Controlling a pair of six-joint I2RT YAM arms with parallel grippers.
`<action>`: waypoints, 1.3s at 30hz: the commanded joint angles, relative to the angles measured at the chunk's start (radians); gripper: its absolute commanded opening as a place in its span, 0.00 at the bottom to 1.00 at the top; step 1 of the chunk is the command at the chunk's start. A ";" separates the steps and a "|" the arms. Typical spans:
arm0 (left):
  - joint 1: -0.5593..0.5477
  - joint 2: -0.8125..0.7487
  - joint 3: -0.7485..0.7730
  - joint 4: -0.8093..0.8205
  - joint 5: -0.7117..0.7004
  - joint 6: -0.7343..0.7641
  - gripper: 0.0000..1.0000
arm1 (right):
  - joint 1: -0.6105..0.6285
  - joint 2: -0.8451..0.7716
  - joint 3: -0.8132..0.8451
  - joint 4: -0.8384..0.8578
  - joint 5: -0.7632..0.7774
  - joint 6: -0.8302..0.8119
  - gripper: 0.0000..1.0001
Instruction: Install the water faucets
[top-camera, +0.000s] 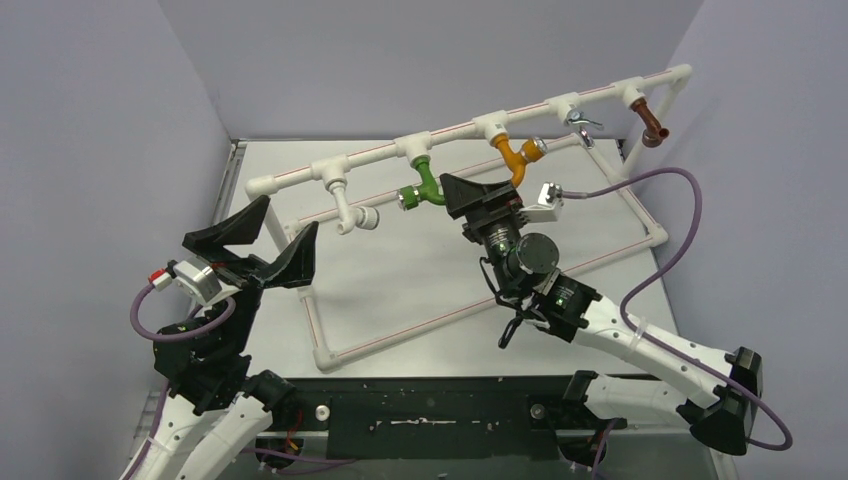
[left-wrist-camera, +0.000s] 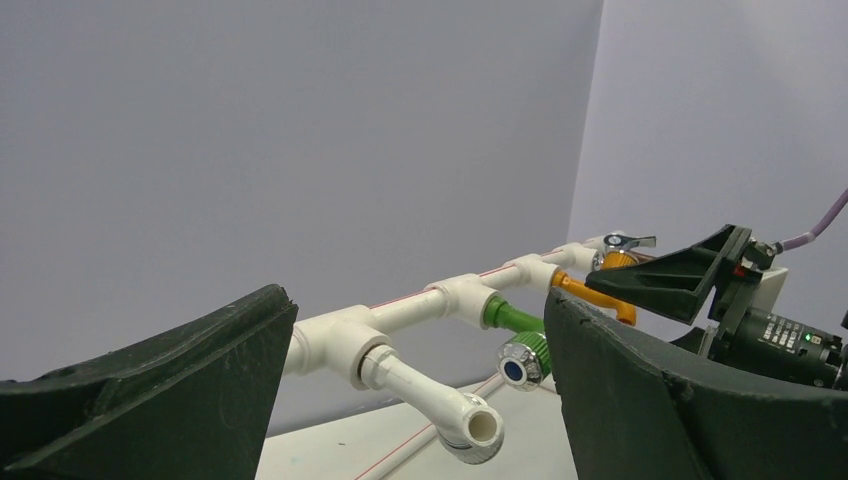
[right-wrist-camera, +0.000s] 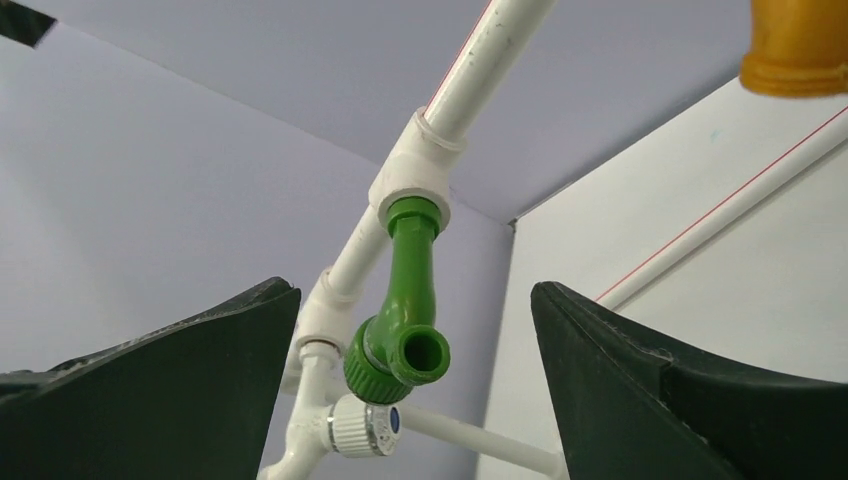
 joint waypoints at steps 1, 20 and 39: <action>-0.006 0.003 0.012 0.022 0.000 0.018 0.94 | -0.005 -0.041 0.062 -0.086 -0.064 -0.250 0.90; -0.006 0.000 0.014 0.015 -0.004 0.032 0.94 | -0.004 -0.049 0.282 -0.422 -0.636 -1.632 0.95; -0.007 0.003 0.012 0.017 -0.003 0.031 0.94 | 0.119 0.025 0.078 -0.159 -0.298 -2.635 0.94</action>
